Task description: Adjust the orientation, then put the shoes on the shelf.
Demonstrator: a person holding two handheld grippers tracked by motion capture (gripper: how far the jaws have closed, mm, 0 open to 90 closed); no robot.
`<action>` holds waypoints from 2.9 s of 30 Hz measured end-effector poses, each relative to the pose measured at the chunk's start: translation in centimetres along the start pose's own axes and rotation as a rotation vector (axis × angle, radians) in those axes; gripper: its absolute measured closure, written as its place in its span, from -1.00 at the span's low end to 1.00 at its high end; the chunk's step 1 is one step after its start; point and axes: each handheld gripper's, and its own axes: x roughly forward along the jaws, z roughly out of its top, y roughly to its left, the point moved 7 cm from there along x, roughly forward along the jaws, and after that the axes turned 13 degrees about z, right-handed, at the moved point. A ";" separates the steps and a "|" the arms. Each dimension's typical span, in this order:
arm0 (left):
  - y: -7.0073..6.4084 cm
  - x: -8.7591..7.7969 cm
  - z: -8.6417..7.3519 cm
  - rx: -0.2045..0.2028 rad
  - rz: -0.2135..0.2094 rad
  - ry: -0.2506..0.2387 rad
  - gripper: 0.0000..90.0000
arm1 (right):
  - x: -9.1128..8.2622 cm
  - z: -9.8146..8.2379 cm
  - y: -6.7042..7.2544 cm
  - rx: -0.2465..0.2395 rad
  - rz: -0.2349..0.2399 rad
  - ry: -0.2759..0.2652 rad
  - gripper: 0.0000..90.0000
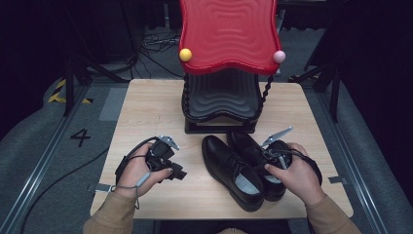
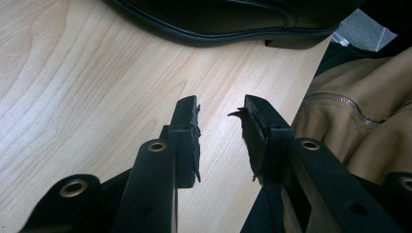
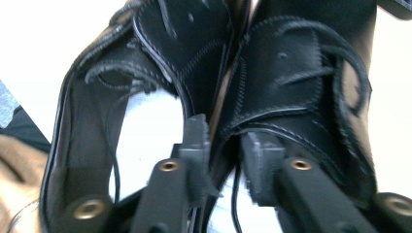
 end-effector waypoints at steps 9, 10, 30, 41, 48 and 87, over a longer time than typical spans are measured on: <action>0.0 0.1 0.1 0.000 -0.001 -0.001 0.48 | -1.6 -0.2 1.0 0.102 0.029 -0.061 0.12; 0.0 0.1 0.1 -0.002 -0.002 0.000 0.48 | -1.5 -0.2 1.1 0.109 0.022 -0.062 0.09; 0.2 0.4 -0.1 -0.011 -0.005 0.008 0.45 | 4.4 0.1 -0.4 0.152 -0.118 0.029 0.33; 0.2 0.8 -0.1 -0.019 -0.015 0.020 0.44 | 5.3 0.5 -0.8 0.122 -0.087 0.031 0.31; 0.2 0.9 -0.2 -0.026 -0.016 0.023 0.43 | 5.7 0.7 -0.6 0.075 -0.109 0.085 0.21; 0.7 0.1 -0.3 -0.032 -0.013 0.000 0.43 | 4.4 2.3 -0.8 0.212 -0.110 0.274 0.79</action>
